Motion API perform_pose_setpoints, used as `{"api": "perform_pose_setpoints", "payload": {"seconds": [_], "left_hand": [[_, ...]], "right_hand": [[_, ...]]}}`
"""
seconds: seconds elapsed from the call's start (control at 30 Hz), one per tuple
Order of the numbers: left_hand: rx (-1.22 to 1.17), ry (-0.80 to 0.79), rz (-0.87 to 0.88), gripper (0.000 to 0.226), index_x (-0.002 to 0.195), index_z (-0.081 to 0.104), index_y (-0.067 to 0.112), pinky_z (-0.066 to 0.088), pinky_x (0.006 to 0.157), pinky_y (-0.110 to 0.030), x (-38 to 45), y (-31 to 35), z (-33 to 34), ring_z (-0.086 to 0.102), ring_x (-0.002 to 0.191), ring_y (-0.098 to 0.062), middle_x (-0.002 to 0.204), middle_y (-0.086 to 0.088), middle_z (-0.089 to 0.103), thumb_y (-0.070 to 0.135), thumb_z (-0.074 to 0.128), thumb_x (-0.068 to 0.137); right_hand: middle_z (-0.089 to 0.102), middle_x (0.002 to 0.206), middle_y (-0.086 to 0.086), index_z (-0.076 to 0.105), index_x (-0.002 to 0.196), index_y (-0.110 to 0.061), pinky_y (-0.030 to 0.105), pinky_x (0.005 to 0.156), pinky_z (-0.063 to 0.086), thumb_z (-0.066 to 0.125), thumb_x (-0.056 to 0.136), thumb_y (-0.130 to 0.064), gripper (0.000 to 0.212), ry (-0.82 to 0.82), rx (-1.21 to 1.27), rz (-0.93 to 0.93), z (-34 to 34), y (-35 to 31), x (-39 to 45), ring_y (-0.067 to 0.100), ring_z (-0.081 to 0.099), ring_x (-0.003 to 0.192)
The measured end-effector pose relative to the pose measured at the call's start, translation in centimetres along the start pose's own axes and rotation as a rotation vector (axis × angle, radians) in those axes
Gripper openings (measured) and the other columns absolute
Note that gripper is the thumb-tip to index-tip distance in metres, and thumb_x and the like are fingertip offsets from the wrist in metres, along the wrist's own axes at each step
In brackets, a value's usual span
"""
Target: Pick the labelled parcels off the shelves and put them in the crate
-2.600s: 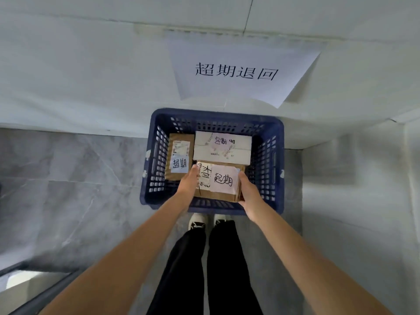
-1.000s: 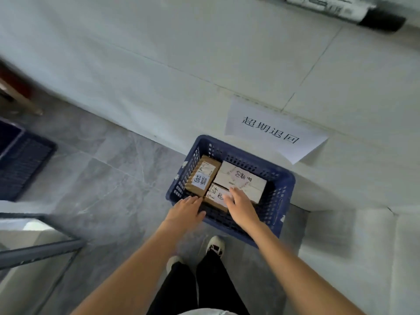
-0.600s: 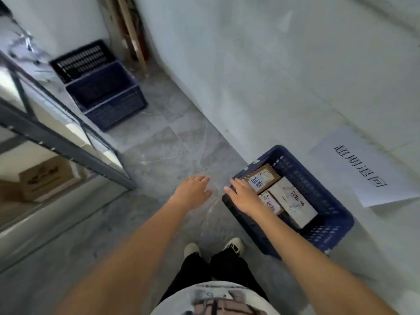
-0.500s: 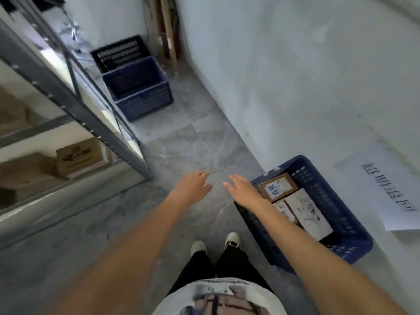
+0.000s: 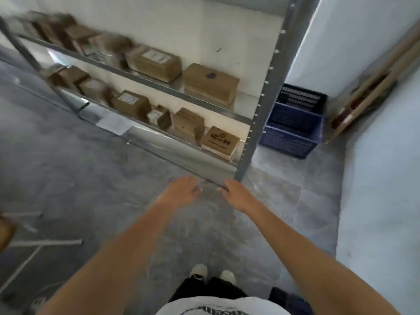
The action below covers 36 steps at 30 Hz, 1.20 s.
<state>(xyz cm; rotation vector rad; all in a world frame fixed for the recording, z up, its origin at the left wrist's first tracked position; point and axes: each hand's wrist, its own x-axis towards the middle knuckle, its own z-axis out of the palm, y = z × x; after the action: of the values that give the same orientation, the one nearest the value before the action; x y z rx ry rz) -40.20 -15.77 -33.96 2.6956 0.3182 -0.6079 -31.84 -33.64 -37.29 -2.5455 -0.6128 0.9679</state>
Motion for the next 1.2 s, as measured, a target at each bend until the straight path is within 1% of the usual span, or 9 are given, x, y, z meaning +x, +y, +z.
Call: {"api": "perform_pose_setpoints", "payload": {"seconds": [0.07, 0.17, 0.27, 0.37, 0.63, 0.83, 0.97, 1.1, 1.2], "left_hand": [[-0.049, 0.065, -0.089, 0.049, 0.141, 0.046, 0.025, 0.038, 0.107, -0.036, -1.5, -3.7, -0.8, 0.051, 0.127, -0.026, 0.141, -0.008, 0.052, 0.037, 0.044, 0.094], [-0.061, 0.109, -0.282, 0.046, 0.141, 0.045, 0.014, 0.034, 0.108, -0.035, -4.3, -8.4, -1.4, 0.047, 0.13, -0.028, 0.142, -0.012, 0.049, 0.032, 0.043, 0.098], [-0.099, 0.114, -0.415, 0.048, 0.14, 0.044, 0.011, 0.033, 0.108, -0.035, -6.2, -12.2, -1.3, 0.044, 0.133, -0.028, 0.145, -0.011, 0.046, 0.035, 0.041, 0.099], [-0.145, 0.14, -0.495, 0.045, 0.137, 0.047, 0.01, 0.032, 0.108, -0.035, -7.5, -16.7, -1.8, 0.046, 0.13, -0.029, 0.143, -0.012, 0.048, 0.033, 0.042, 0.098], [-0.147, 0.25, -0.551, 0.046, 0.135, 0.048, 0.008, 0.028, 0.109, -0.035, -7.1, -28.4, -6.8, 0.046, 0.129, -0.027, 0.142, -0.011, 0.049, 0.034, 0.043, 0.097], [-0.266, 0.256, -0.585, 0.042, 0.13, 0.051, 0.006, 0.035, 0.103, -0.036, -5.1, -34.9, -10.3, 0.049, 0.125, -0.031, 0.137, -0.014, 0.051, 0.032, 0.043, 0.098], [-0.273, 0.265, -0.593, 0.045, 0.135, 0.048, 0.006, 0.033, 0.106, -0.037, -2.7, -39.8, -13.2, 0.046, 0.128, -0.031, 0.141, -0.013, 0.048, 0.031, 0.045, 0.098], [-0.232, 0.276, -0.605, 0.044, 0.134, 0.049, 0.004, 0.034, 0.105, -0.036, 0.3, -46.0, -17.2, 0.047, 0.127, -0.031, 0.14, -0.014, 0.049, 0.03, 0.044, 0.098], [-0.24, 0.266, -0.641, 0.047, 0.138, 0.045, 0.007, 0.033, 0.107, -0.038, 2.2, -50.6, -20.6, 0.046, 0.128, -0.031, 0.142, -0.014, 0.048, 0.033, 0.042, 0.099]], "right_hand": [[0.05, 0.139, 0.016, 0.048, 0.136, -0.009, 0.039, 0.101, 0.041, 0.039, 0.101, -0.045, 0.051, -0.038, -0.049, -0.094, 0.1, -3.4, 1.7, 0.032, 0.048, 0.126], [0.041, 0.149, 0.014, 0.041, 0.145, -0.009, 0.038, 0.11, 0.035, 0.041, 0.101, -0.045, 0.057, -0.097, -0.121, -0.222, 1.3, -9.2, 4.0, 0.029, 0.04, 0.136], [0.045, 0.147, 0.015, 0.045, 0.143, -0.01, 0.037, 0.109, 0.036, 0.044, 0.1, -0.044, 0.055, -0.131, -0.155, -0.301, 2.8, -14.0, 6.2, 0.029, 0.044, 0.134], [0.039, 0.151, 0.015, 0.037, 0.148, -0.009, 0.037, 0.111, 0.032, 0.043, 0.101, -0.044, 0.058, -0.157, -0.231, -0.372, 4.1, -19.5, 8.2, 0.03, 0.038, 0.139], [0.031, 0.156, 0.017, 0.029, 0.151, -0.006, 0.038, 0.115, 0.026, 0.04, 0.102, -0.043, 0.063, -0.154, -0.352, -0.488, 6.5, -32.1, 14.3, 0.029, 0.029, 0.143], [0.026, 0.159, 0.01, 0.025, 0.152, -0.008, 0.041, 0.119, 0.02, 0.04, 0.101, -0.045, 0.064, -0.197, -0.439, -0.511, 8.2, -38.8, 19.3, 0.025, 0.019, 0.148], [0.029, 0.157, 0.013, 0.028, 0.15, -0.005, 0.034, 0.116, 0.02, 0.041, 0.102, -0.042, 0.062, -0.206, -0.446, -0.542, 8.2, -43.6, 24.4, 0.026, 0.022, 0.147], [0.023, 0.16, 0.012, 0.023, 0.153, -0.006, 0.036, 0.117, 0.018, 0.04, 0.102, -0.042, 0.064, -0.235, -0.416, -0.549, 7.8, -49.0, 30.1, 0.025, 0.017, 0.149], [0.029, 0.156, 0.017, 0.03, 0.15, -0.004, 0.037, 0.116, 0.024, 0.043, 0.102, -0.04, 0.062, -0.257, -0.386, -0.557, 7.2, -53.7, 34.2, 0.029, 0.024, 0.146]]}}
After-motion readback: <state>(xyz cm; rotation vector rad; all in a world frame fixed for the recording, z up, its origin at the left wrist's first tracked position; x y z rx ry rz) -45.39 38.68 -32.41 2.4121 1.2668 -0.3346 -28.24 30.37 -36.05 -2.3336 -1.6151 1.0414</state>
